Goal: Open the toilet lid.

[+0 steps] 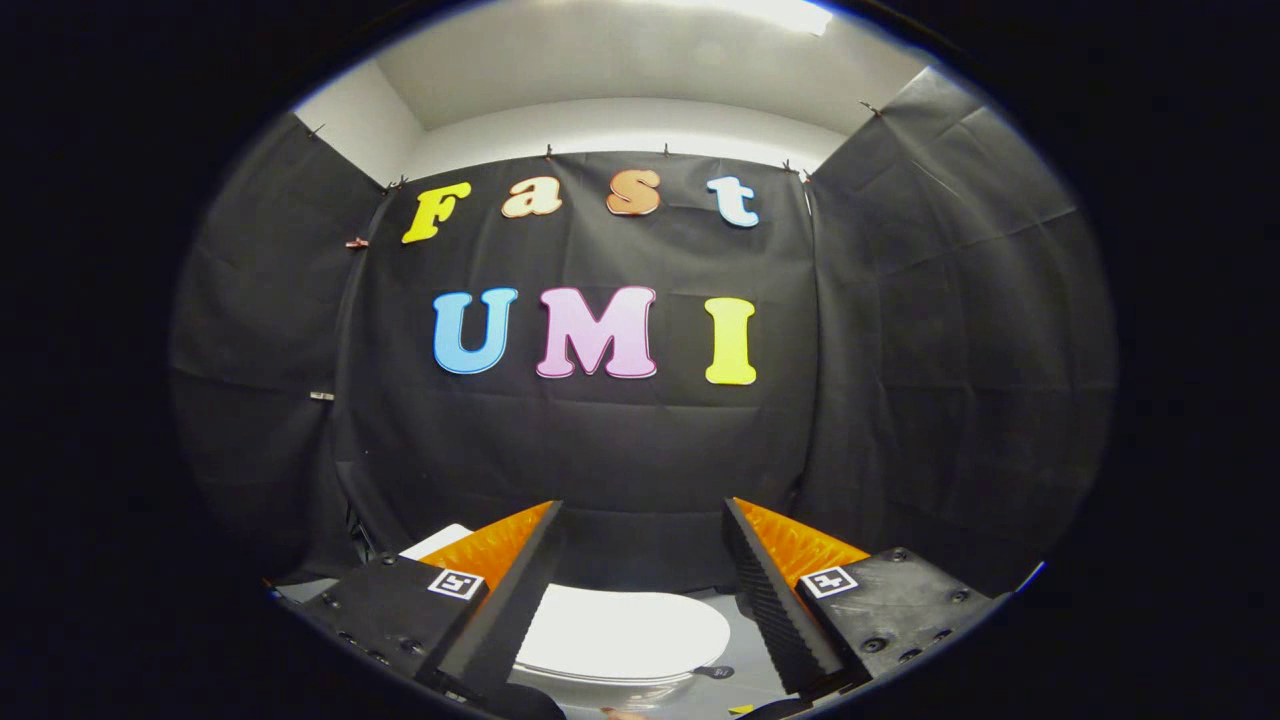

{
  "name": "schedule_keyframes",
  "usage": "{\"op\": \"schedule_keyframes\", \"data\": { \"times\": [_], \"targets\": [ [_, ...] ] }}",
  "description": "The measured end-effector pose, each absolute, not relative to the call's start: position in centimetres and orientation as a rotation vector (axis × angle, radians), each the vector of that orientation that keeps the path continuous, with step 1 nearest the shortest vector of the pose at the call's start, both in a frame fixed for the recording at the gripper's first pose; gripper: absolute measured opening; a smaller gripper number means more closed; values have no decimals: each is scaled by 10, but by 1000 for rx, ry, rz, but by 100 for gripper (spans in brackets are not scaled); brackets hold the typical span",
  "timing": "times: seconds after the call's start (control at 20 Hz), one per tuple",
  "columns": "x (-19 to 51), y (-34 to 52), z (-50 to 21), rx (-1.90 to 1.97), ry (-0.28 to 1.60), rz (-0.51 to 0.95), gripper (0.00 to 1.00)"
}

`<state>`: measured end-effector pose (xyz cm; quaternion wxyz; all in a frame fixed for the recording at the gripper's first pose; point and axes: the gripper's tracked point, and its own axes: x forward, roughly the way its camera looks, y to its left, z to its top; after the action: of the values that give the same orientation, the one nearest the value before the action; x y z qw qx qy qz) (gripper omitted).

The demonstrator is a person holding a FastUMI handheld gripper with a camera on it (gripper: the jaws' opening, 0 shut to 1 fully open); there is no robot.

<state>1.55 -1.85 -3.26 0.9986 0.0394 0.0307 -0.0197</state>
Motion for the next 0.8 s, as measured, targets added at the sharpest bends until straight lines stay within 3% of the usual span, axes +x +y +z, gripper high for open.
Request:
{"op": "schedule_keyframes", "data": {
  "times": [0.4, 0.8],
  "targets": [
    [55, -81, -110, 158, 183, -131, 99],
    [98, -133, -238, 292, 390, -207, 99]
  ]
}}
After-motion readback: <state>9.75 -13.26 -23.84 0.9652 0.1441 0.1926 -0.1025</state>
